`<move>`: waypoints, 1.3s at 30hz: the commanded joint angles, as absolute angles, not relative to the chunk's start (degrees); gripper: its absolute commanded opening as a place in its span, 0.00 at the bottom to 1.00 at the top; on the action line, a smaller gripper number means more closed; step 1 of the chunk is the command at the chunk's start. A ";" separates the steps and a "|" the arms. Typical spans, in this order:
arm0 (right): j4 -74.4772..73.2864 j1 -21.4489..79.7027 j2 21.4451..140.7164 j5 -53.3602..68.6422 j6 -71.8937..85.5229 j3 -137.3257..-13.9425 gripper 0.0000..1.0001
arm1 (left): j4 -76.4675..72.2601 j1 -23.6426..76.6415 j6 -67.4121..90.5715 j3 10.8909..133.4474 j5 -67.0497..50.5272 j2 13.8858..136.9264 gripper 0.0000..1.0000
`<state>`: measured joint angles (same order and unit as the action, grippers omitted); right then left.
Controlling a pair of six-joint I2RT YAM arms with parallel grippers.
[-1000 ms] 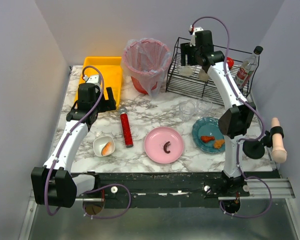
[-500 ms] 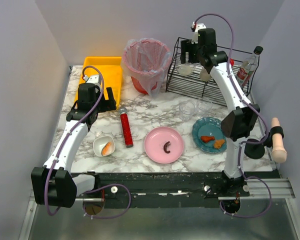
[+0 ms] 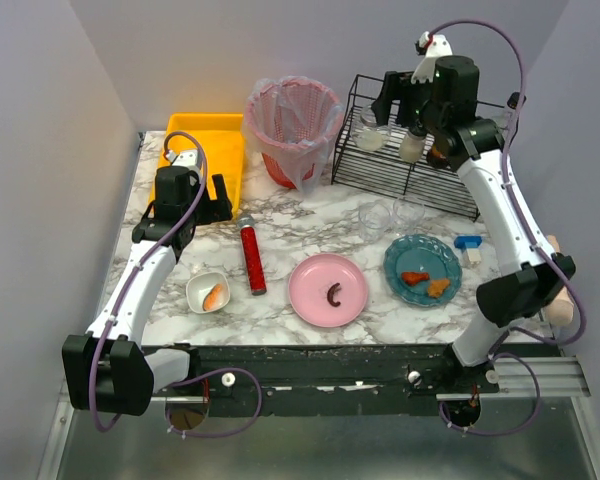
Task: Clear the kitchen counter
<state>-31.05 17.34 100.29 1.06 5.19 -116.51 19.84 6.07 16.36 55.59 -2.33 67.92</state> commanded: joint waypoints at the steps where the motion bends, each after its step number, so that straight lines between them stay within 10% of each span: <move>1: -30.68 19.24 92.92 4.48 12.55 -102.96 0.89 | 19.52 5.89 16.44 56.16 -5.88 65.83 0.99; 17: -24.09 20.92 76.73 -2.43 29.34 -58.63 0.81 | 15.03 11.95 21.09 55.02 -7.12 64.25 0.99; 32: -22.32 20.74 89.29 -13.53 45.35 -62.66 0.83 | 15.03 14.94 22.68 54.14 -4.40 63.72 0.99; 39: -20.92 20.74 91.85 -14.85 45.09 -64.25 0.65 | 15.03 15.21 22.67 53.53 -3.34 62.84 0.99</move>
<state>-22.76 20.67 91.00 -11.42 43.88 -62.02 15.79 14.79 22.17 54.50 -5.10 64.27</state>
